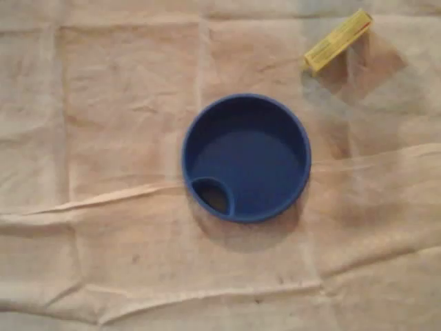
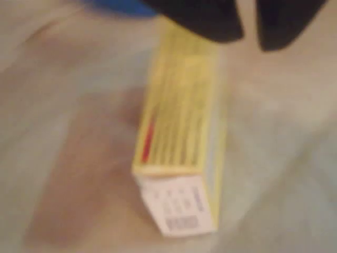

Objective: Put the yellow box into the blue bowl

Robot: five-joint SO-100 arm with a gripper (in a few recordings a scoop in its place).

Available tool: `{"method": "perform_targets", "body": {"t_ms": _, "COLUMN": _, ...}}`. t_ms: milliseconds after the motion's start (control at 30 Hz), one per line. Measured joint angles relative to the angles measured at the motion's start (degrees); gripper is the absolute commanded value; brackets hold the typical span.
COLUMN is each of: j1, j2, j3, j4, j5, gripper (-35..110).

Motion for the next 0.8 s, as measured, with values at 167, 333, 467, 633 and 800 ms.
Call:
{"method": "perform_targets", "body": {"t_ms": 167, "j1": 0.09, "j2": 0.00, "j3": 0.00, "j4": 0.00, "j5": -1.85, "gripper": 23}}
{"method": "perform_targets", "body": {"t_ms": 333, "j1": 0.79, "j2": 0.00, "j3": 0.00, "j4": 0.00, "j5": -1.85, "gripper": 32}}
{"method": "perform_targets", "body": {"t_ms": 467, "j1": 3.25, "j2": 0.00, "j3": 0.00, "j4": -0.18, "j5": -1.85, "gripper": 32}}
{"method": "perform_targets", "body": {"t_ms": 633, "j1": 5.89, "j2": -0.97, "j3": 0.00, "j4": -4.57, "j5": -1.85, "gripper": 32}}
{"method": "perform_targets", "body": {"t_ms": 800, "j1": 6.50, "j2": -1.14, "j3": 2.55, "j4": -7.91, "j5": -1.85, "gripper": 32}}
